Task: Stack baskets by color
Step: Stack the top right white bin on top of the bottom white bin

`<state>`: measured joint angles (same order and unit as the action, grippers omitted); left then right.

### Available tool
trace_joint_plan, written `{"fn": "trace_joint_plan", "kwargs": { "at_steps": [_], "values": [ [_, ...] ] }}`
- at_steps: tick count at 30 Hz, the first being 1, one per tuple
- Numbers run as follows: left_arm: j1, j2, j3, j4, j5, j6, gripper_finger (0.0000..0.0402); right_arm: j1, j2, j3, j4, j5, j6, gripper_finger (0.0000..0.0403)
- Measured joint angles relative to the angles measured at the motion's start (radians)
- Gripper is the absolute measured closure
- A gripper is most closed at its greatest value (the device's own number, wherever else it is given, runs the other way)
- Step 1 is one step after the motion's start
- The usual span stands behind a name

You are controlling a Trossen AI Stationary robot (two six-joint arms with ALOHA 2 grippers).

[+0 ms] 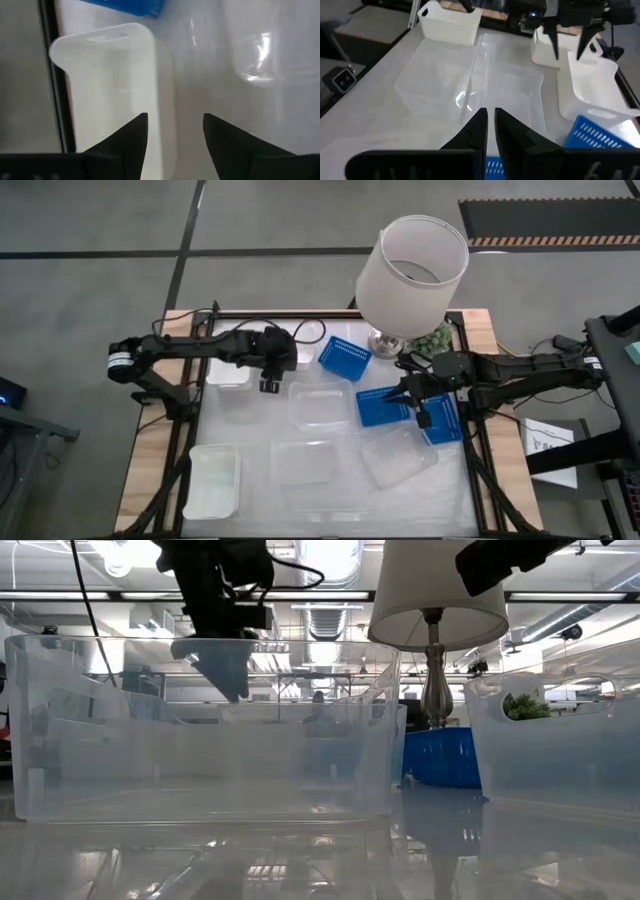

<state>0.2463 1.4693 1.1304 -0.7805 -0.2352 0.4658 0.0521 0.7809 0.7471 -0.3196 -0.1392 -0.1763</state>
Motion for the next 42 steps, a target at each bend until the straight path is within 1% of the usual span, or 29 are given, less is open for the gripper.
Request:
{"fn": "trace_joint_plan", "kwargs": {
  "at_steps": [3,6,7,14,21,23,26,36,38,42],
  "values": [
    [0.034,0.0,-0.033,0.041,0.02,0.013,0.0227,0.0,-0.014,0.0,-0.015,0.0,0.0,0.0376],
    [0.065,0.0,-0.08,0.122,0.091,0.013,0.0227,0.0,-0.023,0.0,-0.033,0.0,-0.003,0.0376],
    [0.071,0.0,-0.1,0.155,0.1,0.016,0.0227,0.0,-0.026,0.0,-0.042,0.0,-0.004,0.0376],
    [0.088,0.001,-0.202,0.343,0.103,0.021,0.0227,0.0,-0.027,0.0,-0.044,0.0,-0.023,0.0376],
    [0.088,0.001,-0.242,0.387,0.102,0.013,0.0231,0.0,-0.026,0.0,-0.044,0.0,-0.035,0.0376],
    [0.088,0.001,-0.251,0.394,0.101,0.012,0.0243,0.0,-0.026,0.0,-0.045,0.0,-0.045,0.0376],
    [0.088,0.001,-0.263,0.397,0.1,0.011,0.027,0.0,-0.026,0.0,-0.044,0.001,-0.048,0.0376],
    [0.088,0.001,-0.267,0.406,0.099,-0.014,0.0387,0.0,-0.025,-0.001,-0.06,0.001,-0.06,0.0376],
    [0.088,0.001,-0.267,0.406,0.101,-0.015,0.0397,0.0,-0.025,-0.001,-0.068,0.001,-0.06,0.0376],
    [0.088,0.001,-0.267,0.406,0.1,-0.015,0.04,0.0,-0.025,-0.001,-0.068,0.001,-0.06,0.0376]
  ]
}}
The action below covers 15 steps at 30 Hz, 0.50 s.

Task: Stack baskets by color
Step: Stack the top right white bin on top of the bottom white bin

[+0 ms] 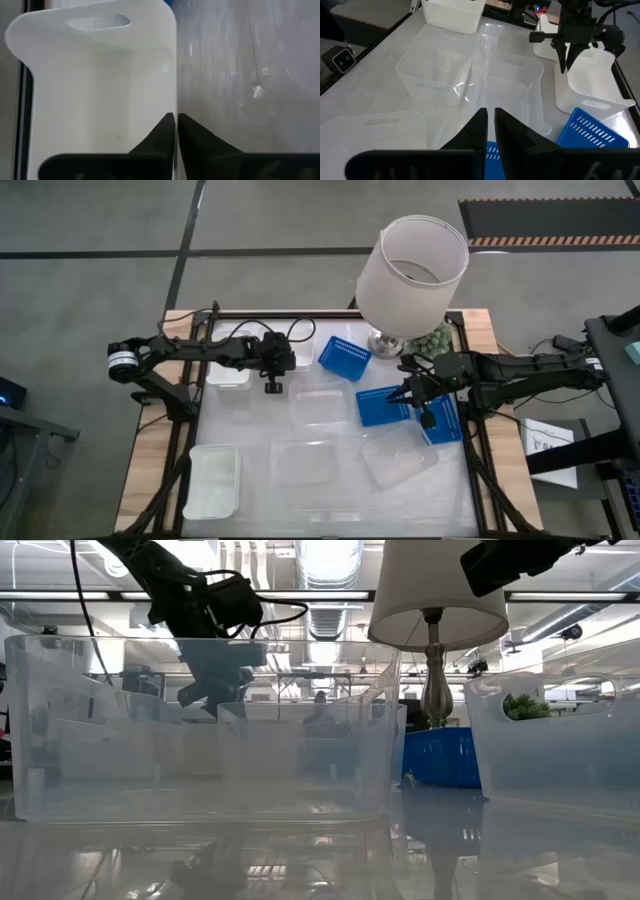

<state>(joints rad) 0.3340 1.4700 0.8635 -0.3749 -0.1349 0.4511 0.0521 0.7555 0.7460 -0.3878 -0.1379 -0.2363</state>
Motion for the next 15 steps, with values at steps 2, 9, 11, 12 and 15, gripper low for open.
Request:
{"fn": "trace_joint_plan", "kwargs": {
  "at_steps": [2,9,11,12,15],
  "values": [
    [0.0,0.0,0.002,-0.002,-0.018,0.0,0.0401,0.0,0.0,0.0,0.0,0.0,0.0,0.0376],
    [-0.024,-0.022,0.049,-0.002,-0.076,-0.002,0.0401,0.0,0.0,0.0,-0.001,0.001,0.0,0.0376],
    [-0.039,-0.04,0.066,-0.011,-0.112,-0.003,0.0401,0.0,0.0,0.0,-0.002,0.001,-0.002,0.0376],
    [-0.047,-0.049,0.078,-0.015,-0.137,-0.007,0.0401,0.0,0.0,0.0,-0.003,0.001,-0.007,0.0376],
    [-0.068,-0.075,0.125,-0.054,-0.19,-0.062,0.0401,0.0,0.0,0.0,-0.005,0.004,-0.019,0.0376]
  ]
}}
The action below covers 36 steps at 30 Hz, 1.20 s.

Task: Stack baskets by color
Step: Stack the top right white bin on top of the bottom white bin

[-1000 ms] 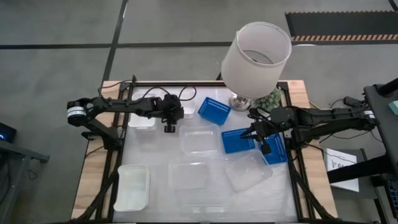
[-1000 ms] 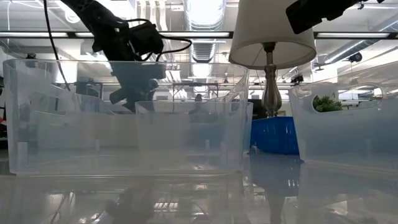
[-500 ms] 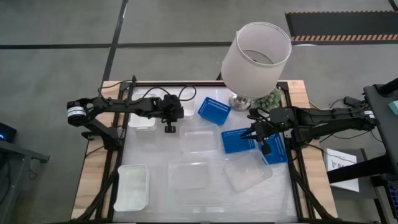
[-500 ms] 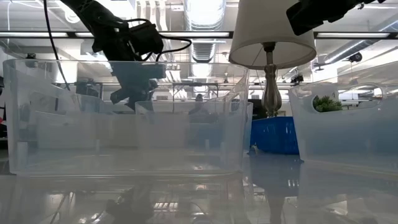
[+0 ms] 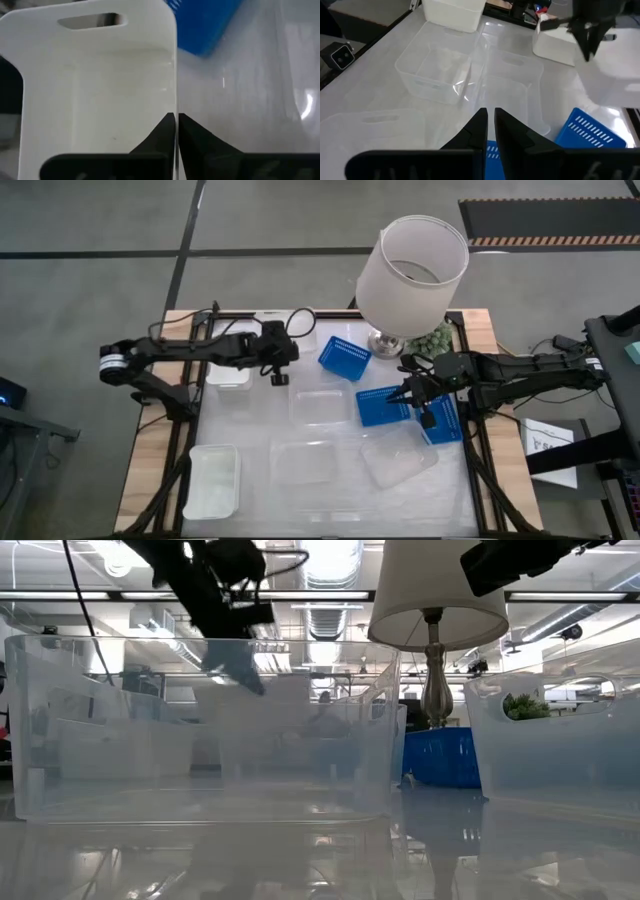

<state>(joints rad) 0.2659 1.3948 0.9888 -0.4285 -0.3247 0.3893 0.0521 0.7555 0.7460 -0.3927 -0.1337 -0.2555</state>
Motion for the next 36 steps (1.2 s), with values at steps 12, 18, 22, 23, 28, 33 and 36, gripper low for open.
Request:
{"fn": "trace_joint_plan", "kwargs": {
  "at_steps": [12,18,22,23,28,33,36],
  "values": [
    [-0.162,-0.048,0.223,-0.224,-0.097,-0.429,0.0402,0.0,0.0,0.0,0.0,0.002,-0.034,0.0376],
    [-0.287,-0.008,0.361,-0.392,-0.146,-0.8,0.0401,0.0,0.0,0.0,0.0,0.002,-0.046,0.0376],
    [-0.388,0.016,0.427,-0.468,-0.146,-1.0,0.0401,0.0,0.0,0.0,0.001,0.002,-0.063,0.0376],
    [-0.412,0.025,0.441,-0.485,-0.146,-1.047,0.0401,0.0,0.0,0.0,0.001,0.002,-0.069,0.0376],
    [-0.515,0.094,0.518,-0.569,-0.152,-1.298,0.0401,0.0,0.0,0.0,0.004,0.003,-0.079,0.0376],
    [-0.619,0.195,0.63,-0.613,-0.109,-1.477,0.0401,0.0,0.0,0.0,0.005,0.003,-0.097,0.0376],
    [-0.671,0.241,0.721,-0.642,-0.105,-1.563,0.0401,0.0,0.0,0.0,0.005,0.003,-0.097,0.0376]
  ]
}}
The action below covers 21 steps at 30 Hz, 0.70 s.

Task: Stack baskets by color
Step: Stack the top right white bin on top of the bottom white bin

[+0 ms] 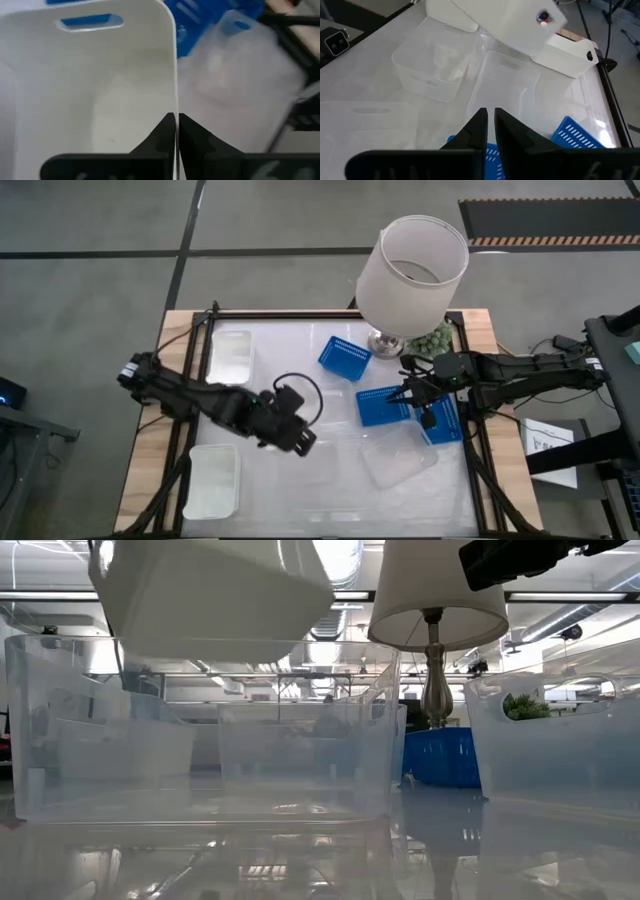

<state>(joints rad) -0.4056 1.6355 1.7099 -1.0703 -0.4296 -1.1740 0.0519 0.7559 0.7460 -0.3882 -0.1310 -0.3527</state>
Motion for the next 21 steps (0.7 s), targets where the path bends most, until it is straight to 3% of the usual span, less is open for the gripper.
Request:
{"fn": "trace_joint_plan", "kwargs": {
  "at_steps": [8,14,21],
  "values": [
    [-0.15,0.113,0.209,-0.224,0.0,-0.337,0.0401,0.0,0.0,0.0,0.005,0.0,-0.014,0.0376],
    [-0.254,0.182,0.313,-0.493,0.127,-0.626,0.0401,0.0,0.0,0.0,0.004,0.0,-0.012,0.0376],
    [-0.34,0.199,0.296,-0.5,0.277,-0.785,0.0401,0.0,0.0,-0.008,0.004,-0.001,0.027,0.0376]
  ]
}}
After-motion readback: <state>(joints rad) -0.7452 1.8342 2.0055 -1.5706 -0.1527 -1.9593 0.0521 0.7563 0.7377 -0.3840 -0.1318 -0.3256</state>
